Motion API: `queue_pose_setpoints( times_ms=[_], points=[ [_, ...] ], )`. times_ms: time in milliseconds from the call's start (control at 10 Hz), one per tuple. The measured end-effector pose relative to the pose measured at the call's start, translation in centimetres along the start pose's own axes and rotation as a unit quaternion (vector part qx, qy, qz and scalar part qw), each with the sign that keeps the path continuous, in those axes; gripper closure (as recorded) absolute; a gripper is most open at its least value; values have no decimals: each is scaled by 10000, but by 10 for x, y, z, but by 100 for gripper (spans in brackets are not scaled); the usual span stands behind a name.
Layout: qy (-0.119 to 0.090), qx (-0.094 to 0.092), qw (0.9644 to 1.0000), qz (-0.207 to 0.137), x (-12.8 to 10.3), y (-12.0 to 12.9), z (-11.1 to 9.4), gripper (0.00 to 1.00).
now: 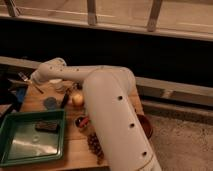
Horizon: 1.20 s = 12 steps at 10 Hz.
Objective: Place fork in plastic cup
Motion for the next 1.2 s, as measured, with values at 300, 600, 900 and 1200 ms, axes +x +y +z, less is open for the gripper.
queue_pose_setpoints(
  times_ms=[300, 600, 900, 1200],
  points=[
    [-88, 233, 9995, 206, 19, -3, -26, 100],
    [-93, 458, 9977, 494, 42, -8, -45, 100],
    [-106, 523, 9962, 693, 57, -7, -46, 100],
    [-81, 480, 9950, 867, 72, -12, -35, 100]
  ],
)
